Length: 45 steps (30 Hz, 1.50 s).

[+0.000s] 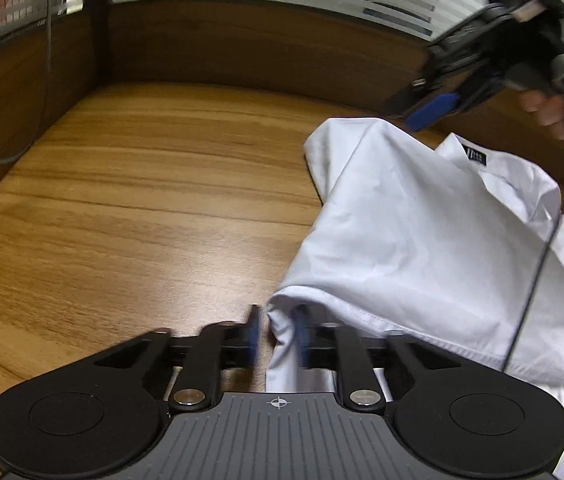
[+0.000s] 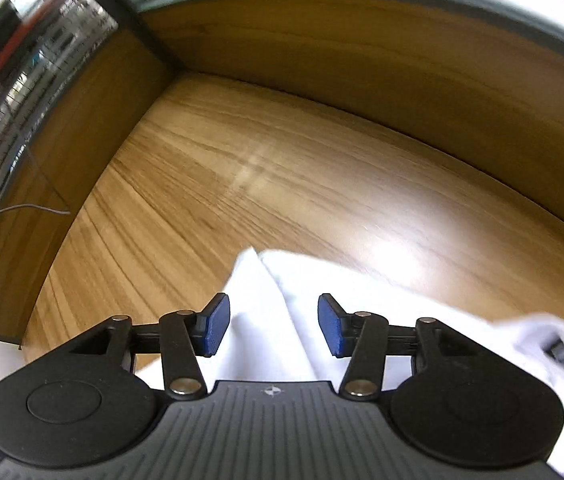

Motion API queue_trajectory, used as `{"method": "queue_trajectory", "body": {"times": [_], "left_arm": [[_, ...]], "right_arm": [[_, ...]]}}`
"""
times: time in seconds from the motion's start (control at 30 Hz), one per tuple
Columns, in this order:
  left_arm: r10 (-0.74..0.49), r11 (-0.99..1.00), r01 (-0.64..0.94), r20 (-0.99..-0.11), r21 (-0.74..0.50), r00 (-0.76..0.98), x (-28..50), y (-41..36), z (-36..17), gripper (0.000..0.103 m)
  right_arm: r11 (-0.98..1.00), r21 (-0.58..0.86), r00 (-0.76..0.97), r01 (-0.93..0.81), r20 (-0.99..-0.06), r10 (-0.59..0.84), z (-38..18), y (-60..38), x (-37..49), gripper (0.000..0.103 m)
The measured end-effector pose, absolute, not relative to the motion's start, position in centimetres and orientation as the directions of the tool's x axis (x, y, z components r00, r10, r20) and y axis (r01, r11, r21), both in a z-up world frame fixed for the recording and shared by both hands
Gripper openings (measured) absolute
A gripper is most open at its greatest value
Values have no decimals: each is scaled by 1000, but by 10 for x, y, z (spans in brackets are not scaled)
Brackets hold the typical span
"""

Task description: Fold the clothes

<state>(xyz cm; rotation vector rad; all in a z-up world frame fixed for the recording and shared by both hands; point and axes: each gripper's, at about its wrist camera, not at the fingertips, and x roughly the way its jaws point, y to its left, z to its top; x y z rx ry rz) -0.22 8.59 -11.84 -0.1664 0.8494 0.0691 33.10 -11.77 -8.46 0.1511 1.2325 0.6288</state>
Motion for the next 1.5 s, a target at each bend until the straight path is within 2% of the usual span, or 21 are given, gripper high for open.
{"method": "queue_trajectory", "body": {"times": [0.13, 0.27, 0.33, 0.4, 0.43, 0.63, 0.7, 0.73, 0.8, 1.0, 1.07, 1.1, 1.17, 1.2, 1.23, 1.37, 1.5], "left_arm": [[32, 992, -112, -730, -61, 682, -11, 76, -114, 11], [37, 995, -91, -723, -36, 690, -10, 71, -112, 13], [45, 996, -82, -718, -17, 695, -6, 70, -111, 18], [67, 997, -80, -695, 13, 716, -3, 69, -110, 37], [67, 997, -72, -690, 21, 721, -2, 68, -110, 37], [43, 999, -35, -710, 26, 703, 9, 71, -114, 33], [36, 999, -24, -710, 26, 703, 9, 71, -113, 21], [35, 999, -20, -708, 29, 705, 8, 70, -112, 19], [53, 997, -4, -696, 71, 716, 4, 62, -110, 14], [97, 992, -12, -679, 129, 727, 1, 52, -108, 12], [112, 988, -8, -674, 154, 730, 1, 48, -108, 12], [117, 986, -6, -673, 165, 731, 1, 46, -108, 12], [124, 983, 2, -679, 181, 724, 2, 46, -110, 12], [126, 983, 1, -681, 184, 721, 2, 46, -111, 12], [130, 981, 5, -681, 193, 721, 2, 46, -111, 12], [141, 970, 33, -671, 240, 728, -1, 40, -111, 11], [150, 961, 51, -672, 270, 725, -2, 37, -114, 11]], "right_arm": [[857, 437, 291, -273, -812, 507, -63, -165, 288, 59], [905, 399, 398, -148, -814, 423, -47, -217, 231, 64], [926, 370, 435, -73, -824, 363, -43, -241, 197, 65], [941, 339, 464, 14, -836, 294, -40, -264, 159, 66], [943, 327, 473, 59, -841, 262, -40, -274, 140, 67], [914, 248, 484, 322, -873, 67, -55, -316, 38, 71], [900, 222, 468, 376, -883, 22, -62, -324, 10, 71], [892, 215, 462, 398, -887, 7, -67, -328, -2, 72], [875, 229, 457, 427, -889, 10, -78, -331, -15, 72], [811, 275, 446, 516, -895, 19, -112, -337, -30, 71], [787, 322, 464, 527, -884, 51, -116, -340, -30, 62], [772, 352, 477, 529, -876, 72, -118, -340, -29, 52], [749, 393, 494, 533, -863, 101, -118, -340, -28, 25], [740, 408, 501, 535, -858, 112, -116, -340, -28, 19], [731, 422, 509, 536, -852, 119, -114, -340, -28, 8], [704, 464, 566, 538, -818, 107, -94, -341, -35, 6], [735, 448, 620, 509, -783, 48, -60, -342, -40, 6]]}}
